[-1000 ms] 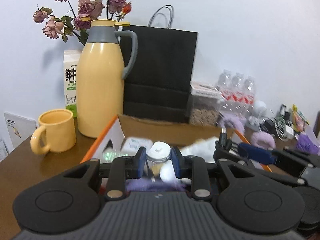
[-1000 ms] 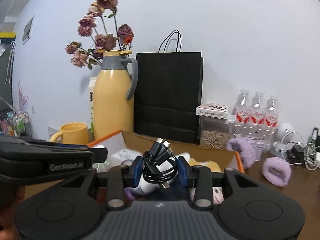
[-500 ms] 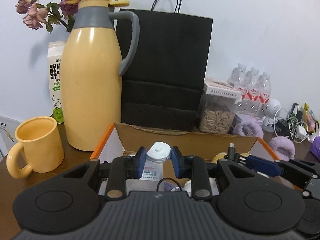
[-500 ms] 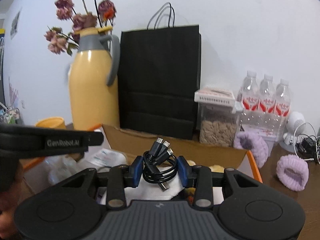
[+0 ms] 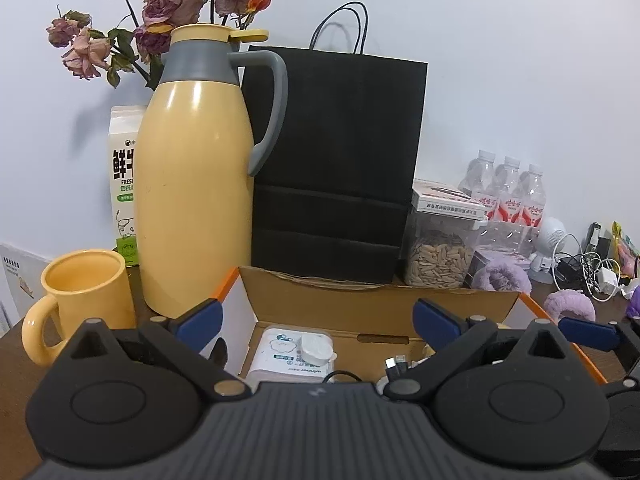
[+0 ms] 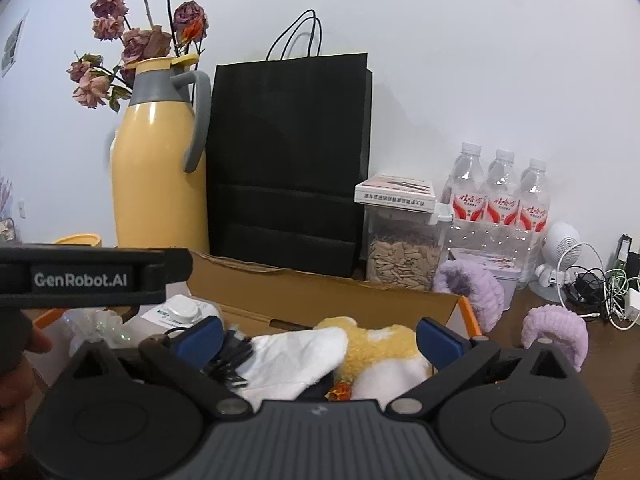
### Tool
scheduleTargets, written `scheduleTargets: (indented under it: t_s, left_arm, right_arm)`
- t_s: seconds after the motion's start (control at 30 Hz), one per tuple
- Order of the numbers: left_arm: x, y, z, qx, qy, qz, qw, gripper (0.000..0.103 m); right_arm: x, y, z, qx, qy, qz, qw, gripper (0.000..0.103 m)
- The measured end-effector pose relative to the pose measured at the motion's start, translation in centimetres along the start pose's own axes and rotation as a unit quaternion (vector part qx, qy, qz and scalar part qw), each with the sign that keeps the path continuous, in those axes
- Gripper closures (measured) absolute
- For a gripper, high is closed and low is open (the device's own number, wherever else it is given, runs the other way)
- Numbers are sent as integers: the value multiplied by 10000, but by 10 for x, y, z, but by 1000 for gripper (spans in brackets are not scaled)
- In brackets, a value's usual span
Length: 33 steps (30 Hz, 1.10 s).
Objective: Organize objects
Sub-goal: 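Lower the black cable and white cap into the box and open both tools, then move both tools out of the box back over the table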
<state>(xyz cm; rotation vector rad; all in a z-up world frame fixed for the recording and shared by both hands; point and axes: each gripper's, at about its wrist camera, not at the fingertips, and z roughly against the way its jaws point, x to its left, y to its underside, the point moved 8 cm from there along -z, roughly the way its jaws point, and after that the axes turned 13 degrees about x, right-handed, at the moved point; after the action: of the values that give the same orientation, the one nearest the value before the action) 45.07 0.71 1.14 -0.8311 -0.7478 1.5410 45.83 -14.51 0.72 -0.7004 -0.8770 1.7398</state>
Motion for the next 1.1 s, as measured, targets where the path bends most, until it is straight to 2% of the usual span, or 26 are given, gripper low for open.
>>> scheduleTargets:
  t_s: [0.5,0.8,1.1]
  left_arm:
    - [14,15,37,-383,-109,151,9991,0]
    - [27,48,63,-157,-255,70,9995,0]
    - [45,79,82,175,-446,84,9988,0]
  right_arm:
    - [-3,10,30,-299,179,-1,9994,0]
    - [10,39,66,-401,230,171,9988,0]
    - [28,78,92,-145,159,386,9990,0]
